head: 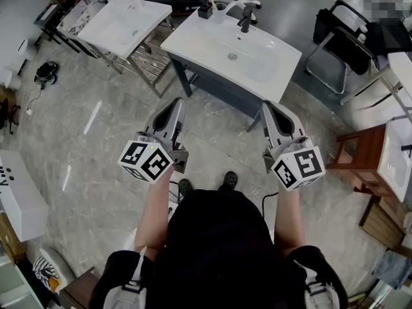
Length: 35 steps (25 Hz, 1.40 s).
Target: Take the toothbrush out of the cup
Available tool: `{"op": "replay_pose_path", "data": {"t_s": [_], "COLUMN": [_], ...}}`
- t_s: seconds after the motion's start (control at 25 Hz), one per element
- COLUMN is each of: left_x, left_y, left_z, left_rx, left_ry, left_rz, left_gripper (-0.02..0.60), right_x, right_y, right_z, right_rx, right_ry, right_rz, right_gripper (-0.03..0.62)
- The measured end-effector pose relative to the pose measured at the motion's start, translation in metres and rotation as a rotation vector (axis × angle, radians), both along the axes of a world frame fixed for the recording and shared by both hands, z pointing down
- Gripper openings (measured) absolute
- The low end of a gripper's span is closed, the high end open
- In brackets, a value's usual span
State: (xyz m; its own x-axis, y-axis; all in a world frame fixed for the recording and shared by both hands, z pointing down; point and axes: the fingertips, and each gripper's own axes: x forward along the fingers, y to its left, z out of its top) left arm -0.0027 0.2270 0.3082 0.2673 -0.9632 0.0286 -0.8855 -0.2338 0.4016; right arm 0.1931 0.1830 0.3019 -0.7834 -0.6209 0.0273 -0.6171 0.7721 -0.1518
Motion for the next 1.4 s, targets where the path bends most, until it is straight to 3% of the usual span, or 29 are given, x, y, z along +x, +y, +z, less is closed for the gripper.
{"op": "replay_pose_path", "data": {"t_s": [0.6,0.84,1.12,1.4], "left_x": [0.037,0.036,0.02,-0.005], "left_y": [-0.005,-0.001,-0.017,-0.064], "left_z": [0.007,0.016,0.027,0.022], "left_rx": [-0.004,-0.023,-0.027,-0.011], "left_ry": [-0.002,0.014,0.017,0.03], "left_rz": [-0.032,-0.04,-0.021,0.047], "left_gripper": [0.014,0.014,0.014,0.014], "right_x": [0.034,0.036,0.019,-0.026], "right_y": [-0.006,-0.007,-0.018,-0.051], "right_z": [0.009,0.022,0.035,0.031], "right_rx": [-0.019,-0.057,-0.075,-0.064], "right_ry": [-0.059,-0.065,-0.043,-0.003], "right_rz": [-0.05,-0.04,-0.023,0.006], "right_gripper": [0.031,0.031,0.031,0.031]}}
